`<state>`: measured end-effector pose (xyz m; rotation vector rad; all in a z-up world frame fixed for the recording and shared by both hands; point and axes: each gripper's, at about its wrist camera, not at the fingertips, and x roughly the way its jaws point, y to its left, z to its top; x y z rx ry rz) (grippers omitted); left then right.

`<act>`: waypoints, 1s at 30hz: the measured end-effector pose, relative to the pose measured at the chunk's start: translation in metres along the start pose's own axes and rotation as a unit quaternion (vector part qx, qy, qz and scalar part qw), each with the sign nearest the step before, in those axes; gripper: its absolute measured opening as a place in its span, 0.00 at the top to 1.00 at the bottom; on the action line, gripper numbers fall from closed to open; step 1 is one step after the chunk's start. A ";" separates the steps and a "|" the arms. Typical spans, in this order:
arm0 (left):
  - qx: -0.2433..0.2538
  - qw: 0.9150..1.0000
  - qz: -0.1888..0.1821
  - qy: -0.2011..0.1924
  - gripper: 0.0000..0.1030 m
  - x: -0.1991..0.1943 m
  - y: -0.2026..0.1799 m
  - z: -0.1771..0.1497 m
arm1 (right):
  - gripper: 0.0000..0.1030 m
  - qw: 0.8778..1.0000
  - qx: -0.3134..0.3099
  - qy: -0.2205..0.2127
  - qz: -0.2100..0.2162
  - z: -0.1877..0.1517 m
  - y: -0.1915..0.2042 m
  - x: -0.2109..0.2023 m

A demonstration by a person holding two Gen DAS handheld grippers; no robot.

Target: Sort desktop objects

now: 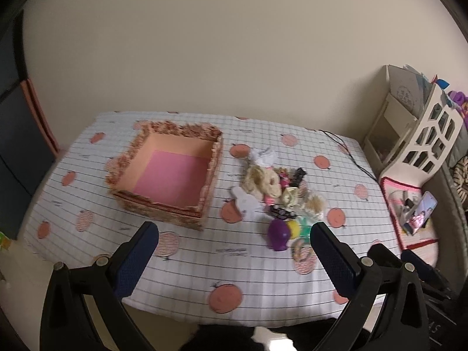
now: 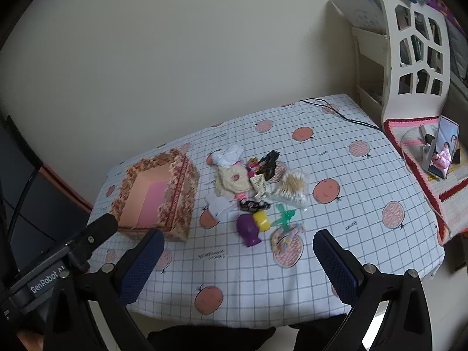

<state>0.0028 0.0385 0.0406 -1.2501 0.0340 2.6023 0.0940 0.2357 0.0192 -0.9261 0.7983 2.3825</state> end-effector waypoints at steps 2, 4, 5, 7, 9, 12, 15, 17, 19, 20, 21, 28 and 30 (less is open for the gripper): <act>0.005 1.000 -0.008 0.007 0.00 0.010 -0.006 0.005 | 0.00 1.000 0.010 -0.001 -0.006 0.006 -0.005 0.006; 0.005 1.000 -0.014 0.015 0.00 0.021 -0.012 0.009 | 0.00 1.000 0.022 -0.002 -0.012 0.012 -0.011 0.013; 0.006 1.000 -0.016 0.017 0.00 0.026 -0.014 0.011 | 0.00 1.000 0.025 0.000 -0.014 0.016 -0.014 0.017; 0.007 1.000 -0.019 0.022 0.00 0.035 -0.019 0.014 | 0.00 0.999 0.039 -0.006 -0.023 0.021 -0.018 0.024; 0.007 0.999 -0.022 0.028 0.00 0.047 -0.024 0.020 | 0.00 0.998 0.048 -0.009 -0.030 0.029 -0.023 0.031; 0.001 0.999 -0.031 0.038 0.00 0.062 -0.030 0.030 | 0.00 0.998 0.060 -0.012 -0.029 0.043 -0.031 0.042; -0.008 0.998 -0.043 0.046 0.00 0.077 -0.035 0.042 | 0.00 0.995 0.088 -0.027 -0.038 0.056 -0.038 0.051; -0.016 0.998 -0.048 0.046 0.00 0.086 -0.039 0.051 | 0.00 0.994 0.096 -0.032 -0.040 0.066 -0.043 0.057; -0.022 0.997 -0.052 0.046 0.00 0.096 -0.042 0.061 | 0.00 0.991 0.115 -0.043 -0.050 0.075 -0.049 0.064; -0.026 0.997 -0.054 0.046 0.00 0.101 -0.044 0.066 | 0.00 0.991 0.118 -0.044 -0.051 0.080 -0.052 0.067; -0.029 0.997 -0.056 0.046 0.00 0.104 -0.046 0.070 | 0.00 0.990 0.121 -0.047 -0.052 0.085 -0.057 0.071; -0.054 0.996 -0.062 0.027 0.00 0.137 -0.051 0.101 | 0.00 0.983 0.159 -0.073 -0.059 0.109 -0.090 0.096; -0.061 0.996 -0.059 0.020 0.00 0.153 -0.051 0.106 | 0.00 0.981 0.163 -0.077 -0.070 0.113 -0.098 0.110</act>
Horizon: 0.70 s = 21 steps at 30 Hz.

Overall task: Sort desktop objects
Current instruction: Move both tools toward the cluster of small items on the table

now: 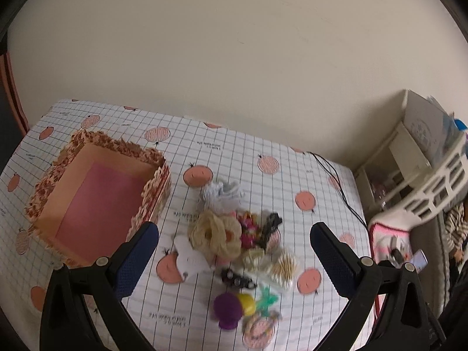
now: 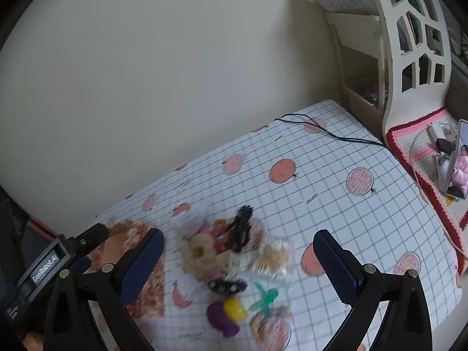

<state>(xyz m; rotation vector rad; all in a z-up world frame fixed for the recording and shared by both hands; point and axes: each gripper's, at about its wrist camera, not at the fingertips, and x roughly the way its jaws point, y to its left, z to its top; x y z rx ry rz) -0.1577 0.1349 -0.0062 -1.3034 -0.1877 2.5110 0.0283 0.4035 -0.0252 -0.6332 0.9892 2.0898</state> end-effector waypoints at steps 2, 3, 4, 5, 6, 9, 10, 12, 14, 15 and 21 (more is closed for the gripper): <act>-0.002 1.000 0.003 -0.001 0.00 0.014 0.003 0.001 | 0.00 1.000 0.002 0.007 -0.010 -0.001 -0.007 0.019; -0.004 1.000 0.005 0.000 0.00 0.022 0.005 0.002 | 0.00 1.000 0.009 0.012 -0.016 -0.001 -0.011 0.026; -0.008 1.000 0.009 0.001 0.00 0.033 0.007 0.002 | 0.00 1.000 0.014 0.020 -0.020 -0.003 -0.015 0.036; -0.009 1.000 0.011 0.003 0.00 0.040 0.010 0.001 | 0.00 0.999 0.018 0.024 -0.025 -0.004 -0.019 0.045; -0.010 1.000 0.012 0.004 0.00 0.047 0.011 0.001 | 0.00 0.999 0.019 0.031 -0.030 -0.006 -0.022 0.055; -0.009 1.000 0.016 0.007 0.00 0.069 0.014 -0.001 | 0.00 0.998 0.018 0.051 -0.037 -0.010 -0.027 0.080; -0.009 1.000 0.015 0.006 0.00 0.077 0.014 -0.001 | 0.00 0.998 0.018 0.054 -0.038 -0.011 -0.029 0.086; -0.006 1.000 0.013 0.003 0.00 0.086 0.017 -0.004 | 0.00 0.997 0.023 0.064 -0.037 -0.016 -0.034 0.099; -0.004 1.000 0.012 0.004 0.00 0.099 0.019 -0.010 | 0.00 0.995 0.026 0.088 -0.044 -0.018 -0.038 0.111; -0.004 1.000 0.010 0.005 0.00 0.103 0.021 -0.014 | 0.00 0.994 0.027 0.094 -0.049 -0.018 -0.040 0.115; -0.014 0.999 -0.004 0.038 0.00 0.129 0.027 -0.031 | 0.00 0.990 0.025 0.117 -0.080 -0.027 -0.045 0.133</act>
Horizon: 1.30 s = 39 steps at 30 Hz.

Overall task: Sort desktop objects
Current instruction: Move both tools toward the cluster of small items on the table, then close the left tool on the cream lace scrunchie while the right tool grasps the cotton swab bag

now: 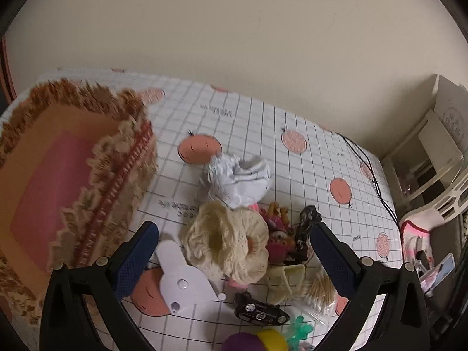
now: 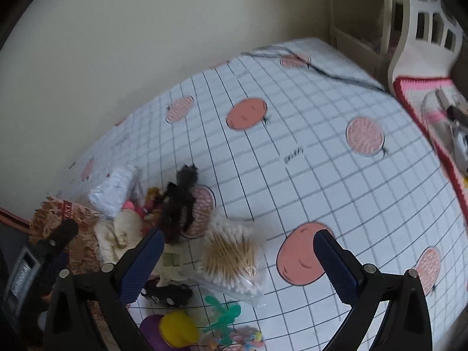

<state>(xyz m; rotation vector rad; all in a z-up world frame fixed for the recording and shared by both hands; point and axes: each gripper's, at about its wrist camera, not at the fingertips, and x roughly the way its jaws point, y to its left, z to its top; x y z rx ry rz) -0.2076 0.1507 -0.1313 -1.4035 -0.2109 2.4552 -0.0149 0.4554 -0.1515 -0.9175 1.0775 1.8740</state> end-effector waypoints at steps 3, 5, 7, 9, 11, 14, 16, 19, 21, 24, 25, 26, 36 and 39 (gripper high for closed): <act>0.014 1.000 0.028 0.001 0.00 0.005 -0.001 0.001 | 0.00 1.000 0.019 0.011 0.012 -0.003 0.000 0.008; 0.010 0.999 0.029 0.009 0.00 0.008 0.002 0.001 | 0.00 1.000 0.015 0.014 0.011 -0.006 0.005 0.011; 0.006 0.999 0.030 0.013 0.00 0.010 0.004 0.002 | 0.01 1.000 0.012 0.015 0.001 -0.009 0.008 0.014; 0.010 0.999 0.041 0.009 0.00 0.010 0.005 0.002 | 0.03 1.000 0.018 0.024 -0.002 -0.011 0.007 0.020; 0.009 0.999 0.046 0.012 0.00 0.012 0.006 0.001 | 0.04 0.999 0.031 0.033 -0.004 -0.013 0.005 0.025; 0.002 0.999 0.039 0.020 0.00 0.014 0.007 0.001 | 0.08 0.999 0.038 0.037 -0.002 -0.015 0.004 0.029; 0.005 0.999 0.040 0.026 0.00 0.017 0.006 0.000 | 0.14 0.999 0.034 0.040 -0.007 -0.017 0.007 0.032; 0.005 0.998 0.041 0.037 0.00 0.022 0.003 -0.002 | 0.17 0.998 0.035 0.048 -0.006 -0.020 0.008 0.038; 0.004 0.998 0.040 0.044 0.00 0.025 0.001 -0.004 | 0.19 0.998 0.035 0.051 -0.007 -0.022 0.010 0.040; 0.005 0.998 0.043 0.049 0.02 0.026 0.000 -0.005 | 0.20 0.998 0.035 0.053 -0.009 -0.024 0.012 0.042; 0.005 0.998 0.043 0.051 0.04 0.027 0.000 -0.006 | 0.20 0.998 0.037 0.055 -0.009 -0.024 0.012 0.043; 0.006 0.998 0.042 0.053 0.05 0.027 0.000 -0.006 | 0.21 0.998 0.038 0.057 -0.010 -0.025 0.012 0.045; 0.002 0.996 0.045 0.075 0.19 0.041 0.005 -0.009 | 0.23 0.997 0.035 0.073 -0.019 -0.031 0.014 0.057; 0.004 0.996 0.046 0.079 0.19 0.044 0.005 -0.009 | 0.23 0.996 0.033 0.076 -0.023 -0.032 0.013 0.059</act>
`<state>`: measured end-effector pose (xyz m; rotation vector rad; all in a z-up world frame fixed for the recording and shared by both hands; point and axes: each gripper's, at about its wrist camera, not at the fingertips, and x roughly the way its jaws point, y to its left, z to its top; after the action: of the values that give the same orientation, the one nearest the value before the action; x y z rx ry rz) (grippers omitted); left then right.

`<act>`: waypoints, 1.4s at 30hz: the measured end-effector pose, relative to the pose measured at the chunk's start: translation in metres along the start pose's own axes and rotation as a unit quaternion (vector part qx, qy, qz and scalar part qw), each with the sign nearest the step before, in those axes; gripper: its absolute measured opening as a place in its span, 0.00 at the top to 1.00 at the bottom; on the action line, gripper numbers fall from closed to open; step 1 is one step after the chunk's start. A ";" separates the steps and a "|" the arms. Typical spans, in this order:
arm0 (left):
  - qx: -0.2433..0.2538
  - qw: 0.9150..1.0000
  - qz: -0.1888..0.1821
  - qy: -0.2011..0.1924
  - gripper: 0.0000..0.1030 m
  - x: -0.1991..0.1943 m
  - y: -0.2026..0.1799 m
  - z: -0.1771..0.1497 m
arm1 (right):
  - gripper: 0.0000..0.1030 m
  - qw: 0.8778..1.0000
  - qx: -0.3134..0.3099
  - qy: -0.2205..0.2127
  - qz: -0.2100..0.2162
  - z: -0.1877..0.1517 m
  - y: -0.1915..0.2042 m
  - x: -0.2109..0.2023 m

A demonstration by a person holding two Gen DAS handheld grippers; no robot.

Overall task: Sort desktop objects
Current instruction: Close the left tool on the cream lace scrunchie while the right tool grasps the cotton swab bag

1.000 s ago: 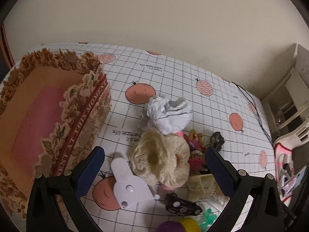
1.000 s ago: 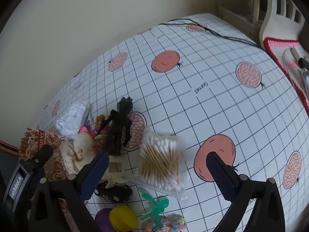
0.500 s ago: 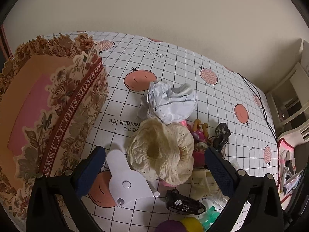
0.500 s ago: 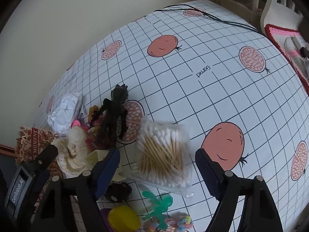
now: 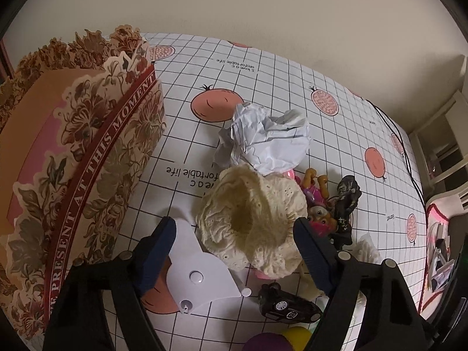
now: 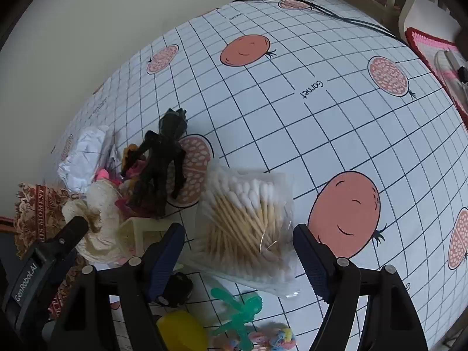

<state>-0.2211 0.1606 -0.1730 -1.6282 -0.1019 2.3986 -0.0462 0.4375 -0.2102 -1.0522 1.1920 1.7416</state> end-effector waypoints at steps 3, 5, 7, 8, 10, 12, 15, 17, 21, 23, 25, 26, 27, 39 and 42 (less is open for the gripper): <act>0.002 1.000 0.005 0.008 0.19 0.005 -0.002 -0.001 | 0.23 1.000 0.000 0.003 -0.001 0.000 -0.001 0.001; 0.002 1.000 0.007 0.014 0.20 0.008 -0.003 -0.002 | 0.23 1.000 -0.002 0.003 -0.003 0.000 -0.001 0.001; 0.004 1.000 0.007 0.016 0.29 0.009 -0.003 -0.003 | 0.23 1.000 -0.004 0.005 -0.004 0.003 -0.001 0.003; 0.005 1.000 0.007 0.019 0.31 0.010 -0.003 -0.003 | 0.23 1.000 -0.004 0.007 -0.006 0.003 -0.001 0.005; 0.005 1.000 0.007 0.023 0.32 0.012 -0.003 -0.004 | 0.23 1.000 -0.008 0.006 -0.009 0.003 0.000 0.005; 0.007 1.000 0.006 0.025 0.36 0.013 -0.004 -0.005 | 0.24 1.000 -0.011 0.007 -0.012 0.004 0.000 0.005; 0.009 1.000 0.004 0.026 0.40 0.014 -0.005 -0.005 | 0.30 1.000 -0.017 0.005 -0.023 0.006 0.001 0.004; 0.011 1.000 0.003 0.027 0.43 0.015 -0.006 -0.005 | 0.33 0.999 -0.018 0.003 -0.029 0.007 0.000 0.003; 0.014 0.999 -0.003 0.029 0.52 0.017 -0.008 -0.004 | 0.40 0.999 -0.019 0.003 -0.030 0.014 -0.002 0.003; 0.014 0.999 -0.007 0.030 0.55 0.014 -0.005 -0.005 | 0.42 0.999 -0.019 0.002 -0.028 0.010 -0.003 0.004; 0.014 0.999 -0.008 0.030 0.59 0.015 -0.007 -0.004 | 0.45 0.999 -0.021 0.000 -0.029 -0.001 0.003 0.001; 0.014 0.999 -0.010 0.030 0.60 0.016 -0.006 -0.004 | 0.46 0.999 -0.021 0.000 -0.028 0.000 0.003 0.001; 0.014 0.999 -0.010 0.031 0.62 0.015 -0.006 -0.004 | 0.47 0.999 -0.020 -0.001 -0.028 0.000 0.003 0.001; 0.008 0.999 -0.011 0.033 0.82 0.014 0.000 -0.005 | 0.60 1.000 -0.020 -0.007 -0.007 0.000 0.007 -0.006; 0.008 0.999 -0.014 0.031 0.86 0.012 0.001 -0.004 | 0.61 1.000 -0.021 -0.008 -0.004 0.001 0.007 -0.007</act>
<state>-0.2215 0.1620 -0.1856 -1.6822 -0.0941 2.3207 -0.0503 0.4351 -0.2010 -1.0651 1.1449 1.7726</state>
